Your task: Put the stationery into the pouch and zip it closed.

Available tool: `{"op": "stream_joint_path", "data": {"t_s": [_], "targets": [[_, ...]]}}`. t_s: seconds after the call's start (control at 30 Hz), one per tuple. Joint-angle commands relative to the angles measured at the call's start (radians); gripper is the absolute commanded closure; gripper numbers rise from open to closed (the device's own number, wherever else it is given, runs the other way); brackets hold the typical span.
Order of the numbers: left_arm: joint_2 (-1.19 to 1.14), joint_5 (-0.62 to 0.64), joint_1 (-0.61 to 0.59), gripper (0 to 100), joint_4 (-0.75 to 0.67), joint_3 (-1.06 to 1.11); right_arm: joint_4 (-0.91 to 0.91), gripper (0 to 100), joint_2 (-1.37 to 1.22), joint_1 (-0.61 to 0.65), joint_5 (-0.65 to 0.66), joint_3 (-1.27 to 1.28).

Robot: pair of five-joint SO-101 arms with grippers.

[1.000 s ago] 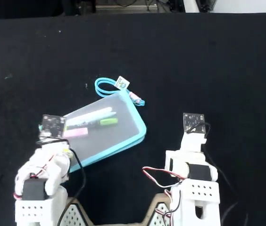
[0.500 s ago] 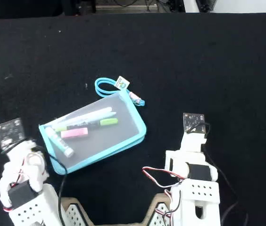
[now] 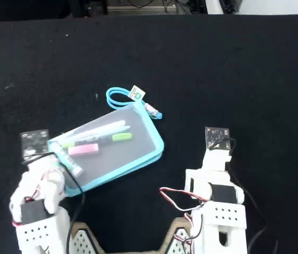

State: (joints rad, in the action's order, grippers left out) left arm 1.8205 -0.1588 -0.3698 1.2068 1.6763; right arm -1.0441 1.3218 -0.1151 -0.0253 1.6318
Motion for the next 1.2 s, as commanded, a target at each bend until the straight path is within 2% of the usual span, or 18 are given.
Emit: {"op": "stream_joint_path", "data": {"t_s": [0.0, 0.1, 0.2, 0.33, 0.43, 0.53, 0.67, 0.77, 1.17], "targets": [[0.005, 0.158, 0.24, 93, -0.018, 0.022, -0.005, 96.2, 0.008, 0.005, -0.006, -0.021], [0.005, 0.344, 0.378, 93, -0.018, 0.022, -0.005, 96.2, 0.008, 0.005, -0.006, -0.021], [0.005, 0.46, 0.432, 93, -0.018, 0.022, -0.005, 96.2, 0.008, 0.005, -0.006, -0.021], [0.005, 0.483, 0.426, 93, -0.008, 0.022, -0.005, 96.2, 0.008, 0.005, -0.006, -0.021], [0.005, 0.482, 0.372, 93, 0.029, 0.019, -0.005, 96.2, 0.008, 0.005, -0.006, -0.021], [0.005, 0.408, 0.283, 93, 0.064, 0.019, -0.005, 96.2, 0.008, 0.005, -0.006, -0.021], [0.005, 0.178, 0.127, 93, 0.074, -0.024, -0.005, 96.2, 0.008, 0.005, -0.006, -0.021], [0.005, 0.077, 0.079, 93, 0.069, 0.018, -0.005, 96.2, 0.008, 0.005, -0.006, -0.021], [0.003, 0.066, 0.062, 93, 0.064, 0.022, -0.005, 96.2, 0.008, 0.005, -0.006, -0.021]]}}
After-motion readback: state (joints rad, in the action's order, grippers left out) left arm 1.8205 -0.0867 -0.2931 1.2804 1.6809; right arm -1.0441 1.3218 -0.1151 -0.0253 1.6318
